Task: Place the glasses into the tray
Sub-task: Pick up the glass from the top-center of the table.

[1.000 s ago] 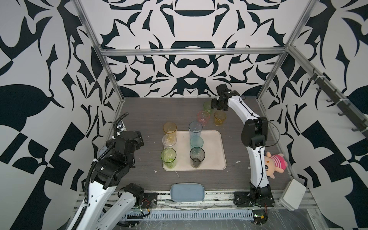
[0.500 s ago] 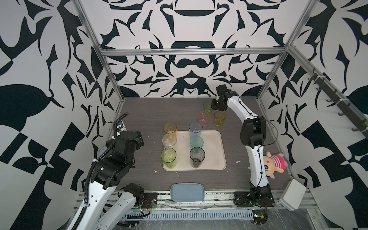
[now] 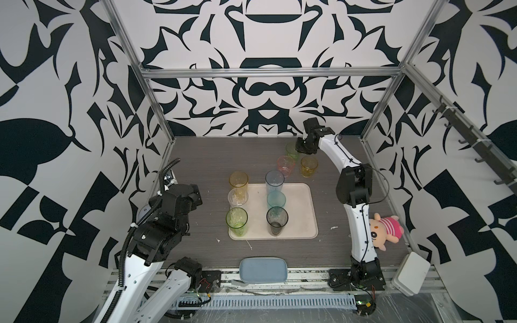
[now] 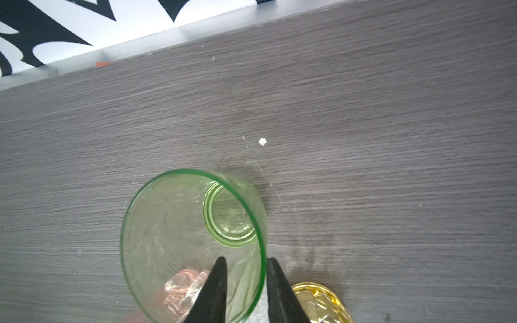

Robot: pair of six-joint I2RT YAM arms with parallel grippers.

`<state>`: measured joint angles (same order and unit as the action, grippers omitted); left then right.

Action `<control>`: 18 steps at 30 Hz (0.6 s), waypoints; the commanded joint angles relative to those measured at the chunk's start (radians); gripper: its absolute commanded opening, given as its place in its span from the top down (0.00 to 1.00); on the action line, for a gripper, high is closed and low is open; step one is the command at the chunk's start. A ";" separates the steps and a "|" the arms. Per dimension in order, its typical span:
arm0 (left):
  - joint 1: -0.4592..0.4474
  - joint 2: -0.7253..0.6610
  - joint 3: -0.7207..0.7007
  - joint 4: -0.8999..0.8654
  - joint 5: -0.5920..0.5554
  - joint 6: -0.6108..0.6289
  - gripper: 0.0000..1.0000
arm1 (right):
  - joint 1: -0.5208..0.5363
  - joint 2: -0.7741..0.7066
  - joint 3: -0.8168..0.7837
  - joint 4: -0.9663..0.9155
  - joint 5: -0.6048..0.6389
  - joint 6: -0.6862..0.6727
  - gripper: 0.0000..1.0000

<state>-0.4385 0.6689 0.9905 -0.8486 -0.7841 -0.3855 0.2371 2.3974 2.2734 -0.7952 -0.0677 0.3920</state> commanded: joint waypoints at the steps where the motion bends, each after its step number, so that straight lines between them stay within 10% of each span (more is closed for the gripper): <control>1: 0.002 0.000 -0.012 0.008 0.003 -0.009 0.01 | -0.002 0.013 0.046 -0.009 -0.018 0.007 0.73; 18: 0.001 0.005 -0.014 0.011 0.009 -0.004 0.01 | -0.003 0.059 0.124 -0.042 -0.032 0.020 0.83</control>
<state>-0.4385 0.6735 0.9905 -0.8482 -0.7773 -0.3851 0.2367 2.4584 2.3409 -0.8169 -0.0906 0.4061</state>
